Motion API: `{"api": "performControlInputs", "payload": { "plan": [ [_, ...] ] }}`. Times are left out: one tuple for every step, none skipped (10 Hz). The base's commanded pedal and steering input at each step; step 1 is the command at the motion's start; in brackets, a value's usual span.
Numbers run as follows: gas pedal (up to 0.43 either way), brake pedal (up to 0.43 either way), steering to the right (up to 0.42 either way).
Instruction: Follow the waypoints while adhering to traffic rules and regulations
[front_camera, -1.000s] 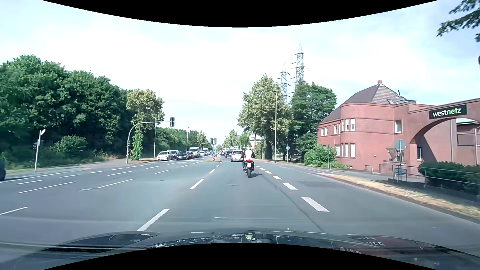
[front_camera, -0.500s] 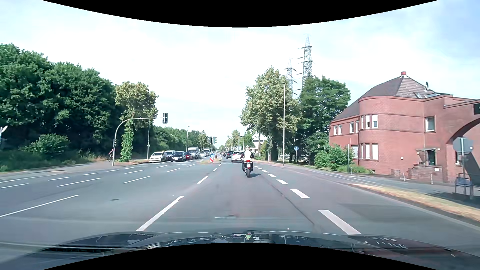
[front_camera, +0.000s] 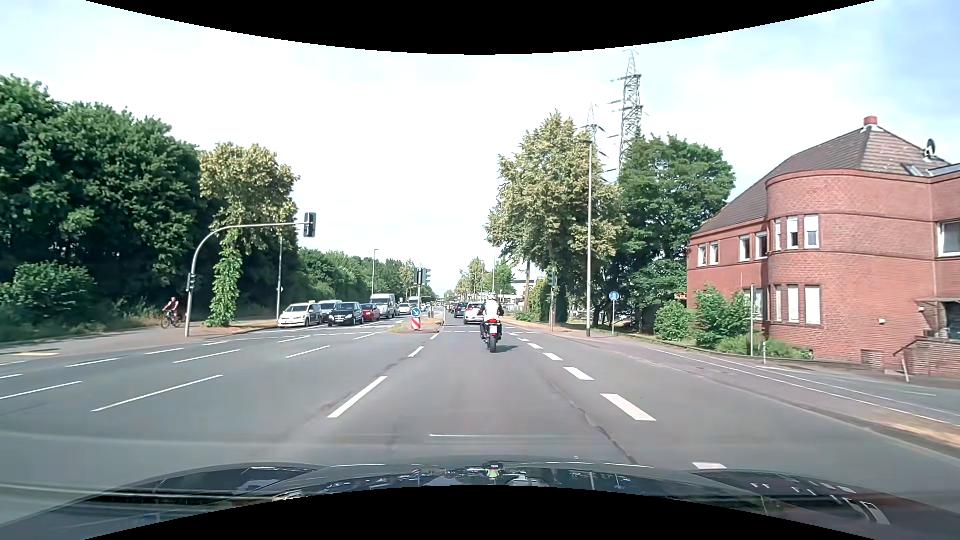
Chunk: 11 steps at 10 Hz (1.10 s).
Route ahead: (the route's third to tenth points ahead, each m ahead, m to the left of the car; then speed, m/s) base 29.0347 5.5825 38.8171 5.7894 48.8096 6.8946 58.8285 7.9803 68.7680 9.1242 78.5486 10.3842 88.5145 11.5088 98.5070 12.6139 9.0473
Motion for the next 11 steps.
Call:
{"api": "performControlInputs", "payload": {
  "plan": [
    [0.028,0.0,-0.014],
    [0.02,0.0,-0.014],
    [0.02,0.0,-0.014],
    [0.02,0.0,-0.014],
    [0.02,0.0,-0.014],
    [0.02,0.0,-0.014],
    [0.02,0.0,-0.011],
    [0.02,0.0,-0.011],
    [0.02,0.0,-0.012],
    [0.02,0.0,-0.012],
    [0.02,0.0,-0.012]
  ]
}}
